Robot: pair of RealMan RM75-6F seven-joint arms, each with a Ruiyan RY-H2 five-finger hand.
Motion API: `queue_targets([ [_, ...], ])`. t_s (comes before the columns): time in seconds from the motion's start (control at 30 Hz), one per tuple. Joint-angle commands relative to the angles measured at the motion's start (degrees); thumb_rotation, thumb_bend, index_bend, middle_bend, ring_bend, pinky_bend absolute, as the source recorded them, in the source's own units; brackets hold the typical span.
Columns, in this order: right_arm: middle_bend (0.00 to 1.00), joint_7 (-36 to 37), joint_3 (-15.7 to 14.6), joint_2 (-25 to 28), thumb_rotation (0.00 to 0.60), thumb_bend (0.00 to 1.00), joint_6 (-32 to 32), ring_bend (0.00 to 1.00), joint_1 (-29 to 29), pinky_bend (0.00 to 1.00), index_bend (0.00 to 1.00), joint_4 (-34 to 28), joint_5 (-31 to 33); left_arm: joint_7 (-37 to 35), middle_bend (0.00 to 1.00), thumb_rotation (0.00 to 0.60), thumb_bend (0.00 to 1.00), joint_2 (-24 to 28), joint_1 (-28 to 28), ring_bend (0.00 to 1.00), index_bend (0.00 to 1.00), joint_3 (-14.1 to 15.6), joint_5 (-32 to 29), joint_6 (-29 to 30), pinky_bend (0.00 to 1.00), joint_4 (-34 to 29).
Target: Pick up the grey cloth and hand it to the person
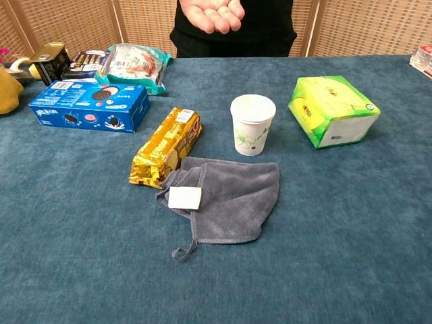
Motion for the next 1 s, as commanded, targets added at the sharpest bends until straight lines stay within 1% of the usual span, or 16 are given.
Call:
queue_targets([
  [0.03, 0.00, 0.0, -0.1, 0.0, 0.568, 0.00, -0.2, 0.04, 0.1, 0.09, 0.08, 0.0, -0.1, 0.2, 0.00, 0.600, 0.17, -0.1, 0.0, 0.00, 0.00, 0.0, 0.0, -0.1, 0.09, -0.1],
  [0.2, 0.01, -0.5, -0.5, 0.0, 0.569, 0.00, -1.3, 0.04, 0.5, 0.09, 0.08, -0.2, -0.4, 0.2, 0.00, 0.600, 0.17, -0.1, 0.1, 0.00, 0.00, 0.0, 0.1, 0.2, 0.09, -0.1],
  [0.33, 0.02, 0.0, -1.3, -0.1, 0.568, 0.00, -3.1, 0.04, 2.1, 0.09, 0.09, -1.3, -2.7, 0.5, 0.00, 0.600, 0.17, -0.2, 0.1, 0.00, 0.00, 0.0, 0.0, 0.2, 0.09, -0.2],
  [0.43, 0.04, 1.5, -2.0, 0.7, 0.565, 0.00, -6.7, 0.08, 4.8, 0.11, 0.10, -3.3, -5.0, 1.2, 0.00, 0.600, 0.17, -0.4, -0.1, 0.00, 0.00, -0.1, -0.2, -0.3, 0.09, -0.5],
  [0.5, 0.08, 3.6, -2.5, 1.9, 0.566, 0.00, -10.6, 0.11, 7.4, 0.16, 0.12, -5.6, -6.0, 1.9, 0.00, 0.600, 0.17, -0.5, -0.2, 0.00, 0.00, -0.1, -0.3, -0.5, 0.09, -0.7],
  [0.63, 0.14, 4.1, -2.4, 2.9, 0.568, 0.00, -16.3, 0.15, 11.5, 0.20, 0.15, -8.3, -7.0, 2.5, 0.00, 0.600, 0.17, -0.6, -0.3, 0.00, 0.00, -0.3, -0.8, -0.7, 0.09, -1.1],
  [0.73, 0.16, 4.9, -2.3, 2.2, 0.568, 0.00, -20.7, 0.16, 14.6, 0.22, 0.16, -10.0, -7.3, 2.7, 0.00, 0.600, 0.17, -0.6, -0.4, 0.00, 0.00, -0.5, -1.4, -0.9, 0.09, -1.3],
  [0.83, 0.18, 4.9, -2.0, 0.7, 0.566, 0.00, -24.4, 0.19, 17.2, 0.27, 0.18, -10.6, -7.1, 2.7, 0.00, 0.600, 0.17, -0.6, -0.6, 0.00, 0.00, -0.5, -1.6, -1.3, 0.09, -1.3],
  [1.0, 0.20, 1.2, -0.4, -3.5, 0.566, 0.00, -28.9, 0.20, 20.6, 0.28, 0.18, -10.9, -5.3, 2.7, 0.00, 0.600, 0.17, -0.5, -0.8, 0.00, 0.00, -0.6, -1.9, -1.7, 0.09, -1.4],
])
